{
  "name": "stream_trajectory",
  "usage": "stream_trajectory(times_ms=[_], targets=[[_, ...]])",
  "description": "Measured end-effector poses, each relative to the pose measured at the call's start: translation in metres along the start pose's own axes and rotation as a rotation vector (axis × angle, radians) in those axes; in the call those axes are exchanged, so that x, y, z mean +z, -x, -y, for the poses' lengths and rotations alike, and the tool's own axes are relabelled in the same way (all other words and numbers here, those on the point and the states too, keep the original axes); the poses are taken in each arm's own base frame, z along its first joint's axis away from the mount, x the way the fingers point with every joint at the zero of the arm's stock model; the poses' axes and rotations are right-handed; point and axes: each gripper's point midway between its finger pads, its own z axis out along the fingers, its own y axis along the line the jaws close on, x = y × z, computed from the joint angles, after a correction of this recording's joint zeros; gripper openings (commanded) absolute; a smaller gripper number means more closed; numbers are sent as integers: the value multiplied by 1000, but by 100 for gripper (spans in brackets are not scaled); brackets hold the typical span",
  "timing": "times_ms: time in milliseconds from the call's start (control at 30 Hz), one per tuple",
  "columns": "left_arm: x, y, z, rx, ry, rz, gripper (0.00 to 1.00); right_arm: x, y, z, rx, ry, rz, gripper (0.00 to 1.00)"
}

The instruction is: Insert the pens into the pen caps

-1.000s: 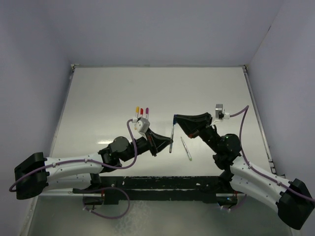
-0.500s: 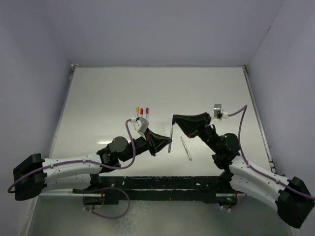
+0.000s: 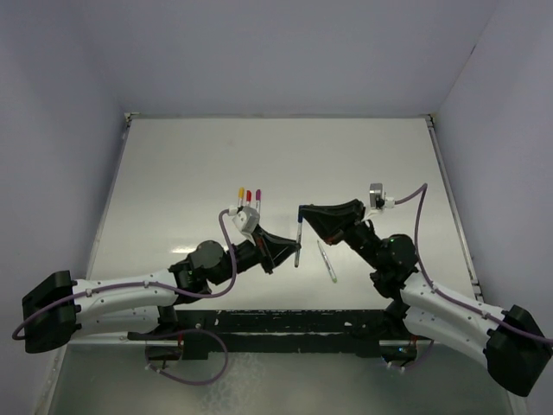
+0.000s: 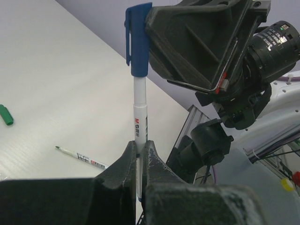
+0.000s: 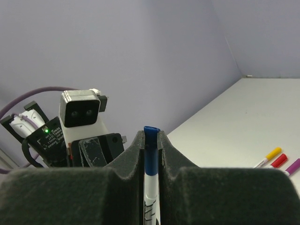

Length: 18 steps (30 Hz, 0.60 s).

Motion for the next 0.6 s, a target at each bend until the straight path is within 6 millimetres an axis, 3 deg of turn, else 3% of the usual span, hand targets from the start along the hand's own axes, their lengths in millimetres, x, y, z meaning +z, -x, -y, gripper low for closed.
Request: stream_trajectory(times_ms=[600], targets=[[-4, 8, -8, 45, 44, 28, 0, -6, -23, 5, 31, -36, -93, 0]])
